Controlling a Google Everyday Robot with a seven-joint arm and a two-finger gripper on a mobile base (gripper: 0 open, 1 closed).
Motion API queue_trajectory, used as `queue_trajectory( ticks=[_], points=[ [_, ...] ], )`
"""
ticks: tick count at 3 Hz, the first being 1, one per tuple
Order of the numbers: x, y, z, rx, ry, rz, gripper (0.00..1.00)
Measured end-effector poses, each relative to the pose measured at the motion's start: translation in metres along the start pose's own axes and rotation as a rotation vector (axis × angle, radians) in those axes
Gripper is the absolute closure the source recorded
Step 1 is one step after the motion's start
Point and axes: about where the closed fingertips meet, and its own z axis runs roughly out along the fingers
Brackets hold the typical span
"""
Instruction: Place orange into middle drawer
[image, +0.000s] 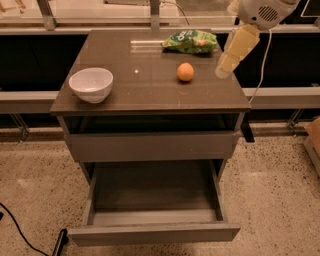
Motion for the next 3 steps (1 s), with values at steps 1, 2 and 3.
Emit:
queue_trajectory(
  ticks=[1, 2, 3],
  points=[
    [0.001, -0.002, 0.002, 0.004, -0.004, 0.009, 0.00],
    [0.012, -0.021, 0.030, 0.054, -0.055, 0.118, 0.00],
    [0.032, -0.024, 0.064, 0.088, -0.130, 0.287, 0.00]
  ],
)
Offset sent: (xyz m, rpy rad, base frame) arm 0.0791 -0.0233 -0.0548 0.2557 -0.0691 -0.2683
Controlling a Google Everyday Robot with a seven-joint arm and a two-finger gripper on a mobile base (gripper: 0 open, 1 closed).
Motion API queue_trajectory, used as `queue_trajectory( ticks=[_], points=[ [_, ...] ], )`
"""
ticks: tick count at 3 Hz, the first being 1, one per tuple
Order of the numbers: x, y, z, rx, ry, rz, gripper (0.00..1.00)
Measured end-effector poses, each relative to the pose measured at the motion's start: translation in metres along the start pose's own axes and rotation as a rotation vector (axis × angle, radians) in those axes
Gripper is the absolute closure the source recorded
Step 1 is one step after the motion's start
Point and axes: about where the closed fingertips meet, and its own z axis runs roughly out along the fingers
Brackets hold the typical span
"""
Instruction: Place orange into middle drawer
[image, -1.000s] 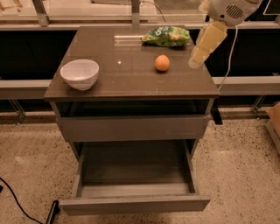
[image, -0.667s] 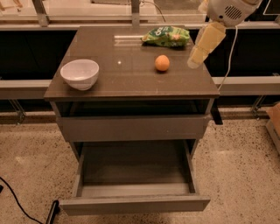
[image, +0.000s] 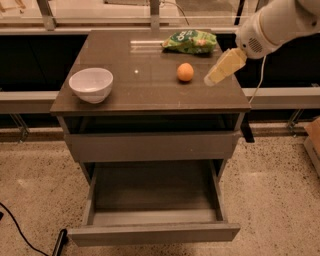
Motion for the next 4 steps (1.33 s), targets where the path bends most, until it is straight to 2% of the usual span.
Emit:
queue_trajectory(
  ticks=[1, 2, 3, 4],
  points=[
    [0.005, -0.012, 0.026, 0.053, -0.098, 0.109, 0.00],
    [-0.004, -0.032, 0.043, 0.121, -0.229, 0.194, 0.00],
    [-0.006, -0.030, 0.047, 0.110, -0.230, 0.186, 0.00],
    [-0.005, -0.035, 0.067, 0.091, -0.275, 0.165, 0.00]
  ],
)
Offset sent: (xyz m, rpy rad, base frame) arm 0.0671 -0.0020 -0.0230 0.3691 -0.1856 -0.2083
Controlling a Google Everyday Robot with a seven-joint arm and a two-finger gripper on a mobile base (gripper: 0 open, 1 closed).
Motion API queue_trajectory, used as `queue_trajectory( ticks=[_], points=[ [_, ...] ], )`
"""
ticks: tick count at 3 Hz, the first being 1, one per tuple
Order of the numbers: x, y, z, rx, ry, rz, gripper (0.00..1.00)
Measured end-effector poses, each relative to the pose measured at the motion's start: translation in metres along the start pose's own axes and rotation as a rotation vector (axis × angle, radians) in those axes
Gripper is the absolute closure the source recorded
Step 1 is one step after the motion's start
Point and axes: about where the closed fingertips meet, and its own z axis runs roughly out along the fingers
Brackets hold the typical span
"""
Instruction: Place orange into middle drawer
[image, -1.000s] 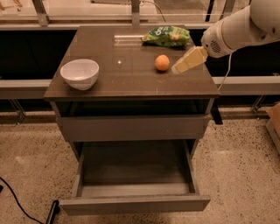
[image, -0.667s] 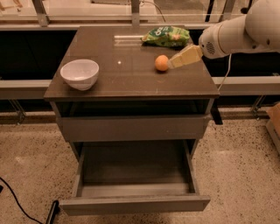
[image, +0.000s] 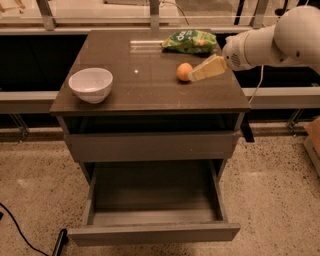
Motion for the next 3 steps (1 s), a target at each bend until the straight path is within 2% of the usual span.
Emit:
queue_trajectory(
  ticks=[1, 2, 3],
  points=[
    [0.015, -0.008, 0.036, -0.068, -0.053, -0.020, 0.00],
    [0.028, -0.006, 0.066, -0.134, -0.067, -0.048, 0.00],
    [0.034, 0.007, 0.092, -0.210, -0.079, -0.075, 0.00]
  ],
)
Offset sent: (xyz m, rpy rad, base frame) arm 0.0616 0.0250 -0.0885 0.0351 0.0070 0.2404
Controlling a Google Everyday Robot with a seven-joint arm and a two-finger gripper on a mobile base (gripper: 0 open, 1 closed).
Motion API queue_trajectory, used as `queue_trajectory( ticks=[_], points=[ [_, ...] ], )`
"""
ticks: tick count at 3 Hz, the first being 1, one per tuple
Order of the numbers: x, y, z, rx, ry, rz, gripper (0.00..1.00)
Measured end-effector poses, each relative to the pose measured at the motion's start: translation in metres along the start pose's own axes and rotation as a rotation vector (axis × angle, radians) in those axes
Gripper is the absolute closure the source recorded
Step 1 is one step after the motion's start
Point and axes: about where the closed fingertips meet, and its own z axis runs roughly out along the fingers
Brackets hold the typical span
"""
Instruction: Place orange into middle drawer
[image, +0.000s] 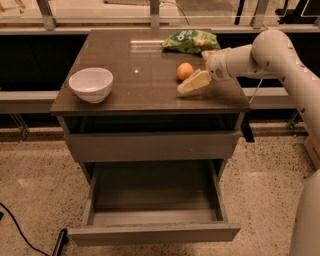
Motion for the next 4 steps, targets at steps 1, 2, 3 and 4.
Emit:
queue_trajectory(
  ticks=[1, 2, 3, 4],
  points=[
    [-0.004, 0.008, 0.012, -0.044, -0.025, 0.000, 0.00],
    [-0.010, 0.012, 0.016, -0.070, -0.063, 0.023, 0.18],
    [-0.010, 0.015, 0.021, -0.078, -0.056, 0.027, 0.42],
    [-0.004, 0.018, 0.024, -0.067, -0.003, 0.022, 0.66]
  ],
)
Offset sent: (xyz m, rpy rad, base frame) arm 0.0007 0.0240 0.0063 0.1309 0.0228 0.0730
